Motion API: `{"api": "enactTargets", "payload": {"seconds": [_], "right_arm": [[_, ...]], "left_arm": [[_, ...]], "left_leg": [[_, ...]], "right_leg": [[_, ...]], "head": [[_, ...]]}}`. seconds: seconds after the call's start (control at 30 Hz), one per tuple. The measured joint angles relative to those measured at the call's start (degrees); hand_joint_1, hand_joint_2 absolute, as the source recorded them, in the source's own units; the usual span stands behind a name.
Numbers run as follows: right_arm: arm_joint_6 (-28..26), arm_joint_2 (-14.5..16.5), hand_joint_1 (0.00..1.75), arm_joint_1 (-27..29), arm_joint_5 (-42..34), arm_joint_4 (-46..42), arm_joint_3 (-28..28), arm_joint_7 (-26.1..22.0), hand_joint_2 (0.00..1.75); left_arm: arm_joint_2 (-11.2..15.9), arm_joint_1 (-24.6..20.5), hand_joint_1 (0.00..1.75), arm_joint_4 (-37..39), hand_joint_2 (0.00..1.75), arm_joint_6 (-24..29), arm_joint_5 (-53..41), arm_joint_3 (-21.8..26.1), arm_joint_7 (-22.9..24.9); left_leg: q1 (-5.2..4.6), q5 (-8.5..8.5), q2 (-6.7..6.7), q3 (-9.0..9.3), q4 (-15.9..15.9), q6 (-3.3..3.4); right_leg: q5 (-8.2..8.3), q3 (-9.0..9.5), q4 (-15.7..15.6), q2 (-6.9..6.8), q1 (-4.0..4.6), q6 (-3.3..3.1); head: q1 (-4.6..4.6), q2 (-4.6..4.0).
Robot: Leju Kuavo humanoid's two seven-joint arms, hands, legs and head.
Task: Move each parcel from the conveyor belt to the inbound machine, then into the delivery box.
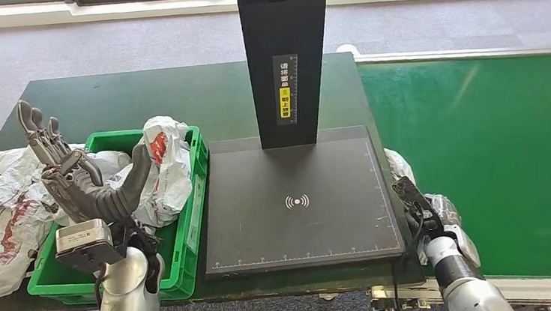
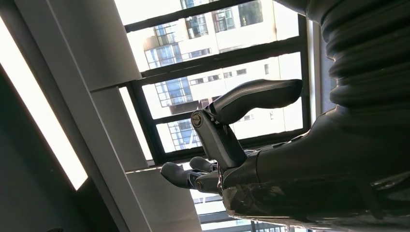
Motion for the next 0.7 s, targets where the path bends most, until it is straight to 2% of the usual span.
{"api": "enactTargets", "payload": {"seconds": [0.07,0.27,0.37,0.43,0.57,0.7], "right_arm": [[0.52,-0.02,1.75,0.02,-2.06,0.0,-0.59,-3.13,1.75],[2.87,-0.01,1.75,0.42,-12.56,-0.02,-4.64,-16.68,1.75],[7.7,0.09,1.75,0.77,-22.49,-0.45,-7.62,-25.34,1.75],[12.06,0.44,1.75,1.18,-29.16,-1.52,-9.37,-29.24,1.75],[19.77,2.08,1.75,2.54,-42.73,-7.4,-10.53,-31.59,1.75],[21.45,4.07,1.75,3.65,-51.69,-15.27,-10.37,-32.06,1.75]], "left_arm": [[0.01,0.02,0.0,0.01,1.75,0.11,-0.02,-0.02,-0.05],[0.17,0.85,0.0,-0.03,1.75,0.51,0.51,-0.09,-0.72],[0.25,1.12,0.0,-0.1,1.75,0.51,0.74,-0.1,-0.89],[0.3,1.28,0.0,-0.11,1.75,0.44,0.79,-0.12,-0.94],[0.33,1.36,0.0,-0.09,1.75,-0.2,0.81,-0.13,-0.94],[0.33,1.35,0.0,-0.01,1.75,-0.95,0.55,-0.13,-0.94]], "left_leg": [[0.0,0.0,0.0,-0.01,0.0,0.0],[0.0,-0.01,0.0,-0.07,-0.01,0.0],[0.0,-0.01,-0.01,-0.13,-0.02,0.0],[0.0,-0.01,-0.01,-0.16,-0.02,0.0],[0.0,0.0,-0.04,-0.19,-0.02,0.0],[0.0,0.0,-0.01,-0.17,-0.02,0.0]], "right_leg": [[0.0,0.0,0.0,0.0,0.0,0.0],[0.0,-0.04,0.01,0.01,-0.02,0.0],[0.0,-0.1,0.02,0.01,-0.02,0.0],[0.01,-0.14,0.02,0.01,-0.02,0.0],[0.0,-0.16,0.03,-0.06,-0.02,0.0],[-0.02,-0.15,0.03,-0.03,-0.02,-0.02]], "head": [[0.0,-0.01],[0.0,0.0],[0.0,0.0],[0.0,0.01],[0.0,0.0],[0.0,0.0]]}}
